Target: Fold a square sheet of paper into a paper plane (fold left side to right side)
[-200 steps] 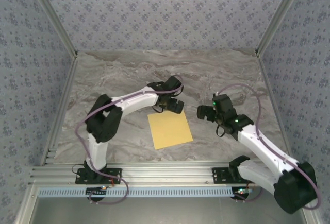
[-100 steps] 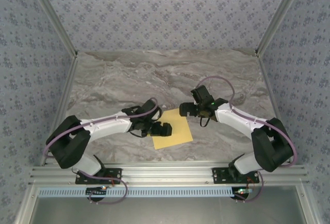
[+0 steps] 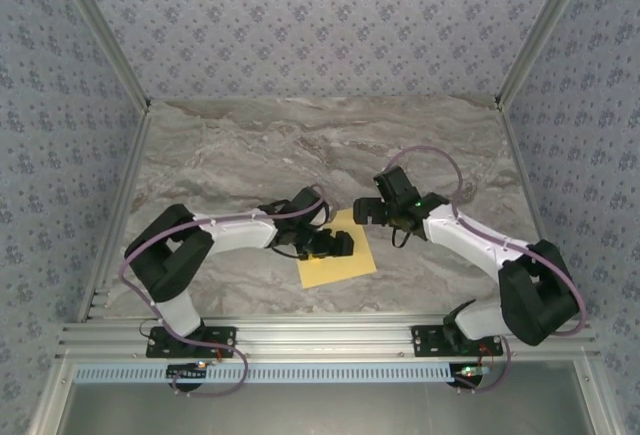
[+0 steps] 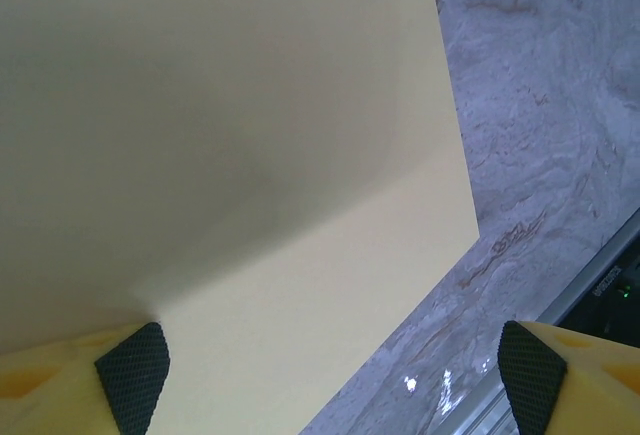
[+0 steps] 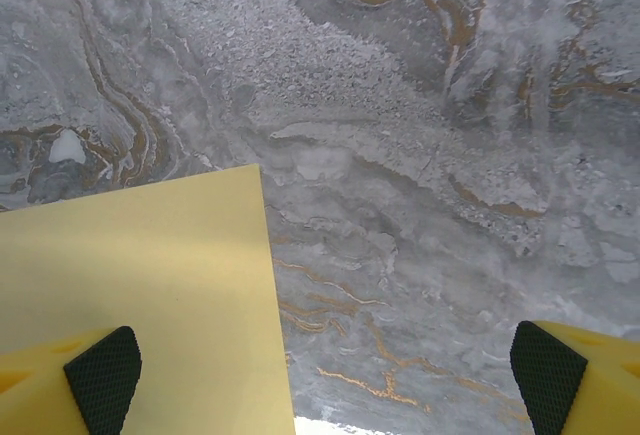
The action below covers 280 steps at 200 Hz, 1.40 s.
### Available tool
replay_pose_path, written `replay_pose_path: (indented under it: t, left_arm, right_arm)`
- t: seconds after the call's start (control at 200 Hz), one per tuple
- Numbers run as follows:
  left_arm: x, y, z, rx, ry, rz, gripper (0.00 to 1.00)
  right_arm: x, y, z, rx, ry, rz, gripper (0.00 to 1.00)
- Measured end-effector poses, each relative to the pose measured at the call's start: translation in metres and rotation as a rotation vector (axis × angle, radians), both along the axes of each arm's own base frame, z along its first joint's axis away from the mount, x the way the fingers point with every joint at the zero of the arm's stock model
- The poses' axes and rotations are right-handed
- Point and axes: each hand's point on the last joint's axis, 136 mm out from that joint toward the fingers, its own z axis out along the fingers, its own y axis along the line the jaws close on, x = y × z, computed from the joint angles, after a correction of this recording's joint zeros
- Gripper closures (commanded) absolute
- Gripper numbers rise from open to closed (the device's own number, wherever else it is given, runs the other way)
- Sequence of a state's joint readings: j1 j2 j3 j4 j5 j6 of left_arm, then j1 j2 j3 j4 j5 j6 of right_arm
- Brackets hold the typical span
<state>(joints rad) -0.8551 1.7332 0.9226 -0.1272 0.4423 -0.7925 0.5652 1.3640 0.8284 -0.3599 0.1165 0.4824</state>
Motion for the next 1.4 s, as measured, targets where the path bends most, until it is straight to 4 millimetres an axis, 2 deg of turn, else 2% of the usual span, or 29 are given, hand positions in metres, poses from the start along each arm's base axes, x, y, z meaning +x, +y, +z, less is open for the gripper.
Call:
replay_pose_path:
  t: [0.2,0.355,0.65,0.735,0.869,1.004,1.114,1.184,1.244,1.399]
  left_arm:
    - [0.017,-0.003,0.0,-0.029,0.039,0.012,0.1]
    - [0.045,-0.008,0.001,-0.043,0.039,-0.004,0.11]
    - [0.107,-0.006,0.004,-0.042,-0.012,-0.04,0.11]
    - [0.116,-0.004,0.005,-0.033,-0.037,-0.061,0.11]
    - [0.119,0.004,0.005,-0.005,-0.065,-0.089,0.1]
    - [0.118,0.016,0.018,0.011,-0.097,-0.08,0.1]
    - [0.107,0.031,0.038,-0.008,-0.126,-0.051,0.11]
    - [0.102,0.037,0.043,-0.019,-0.134,-0.031,0.11]
    - [0.099,0.04,0.041,-0.028,-0.129,-0.013,0.12]
    - [0.085,0.047,0.017,-0.021,-0.069,0.022,0.14]
  right_arm:
    - [-0.002,-0.016,0.011,-0.01,-0.035,-0.037,0.0]
    - [-0.003,-0.033,0.018,0.0,-0.057,-0.08,0.0]
    - [-0.012,-0.05,0.002,0.016,-0.01,-0.112,0.0]
    - [-0.013,-0.05,0.0,0.037,0.004,-0.109,0.0]
    - [-0.007,-0.046,-0.005,0.06,0.023,-0.094,0.01]
    - [0.013,-0.032,-0.016,0.069,0.064,-0.057,0.04]
    - [0.043,-0.014,-0.018,0.089,0.07,-0.029,0.08]
    - [0.066,0.0,-0.018,0.103,0.063,-0.011,0.1]
    - [0.086,0.012,-0.018,0.115,0.055,0.004,0.12]
    - [0.129,0.039,-0.025,0.131,0.046,0.033,0.13]
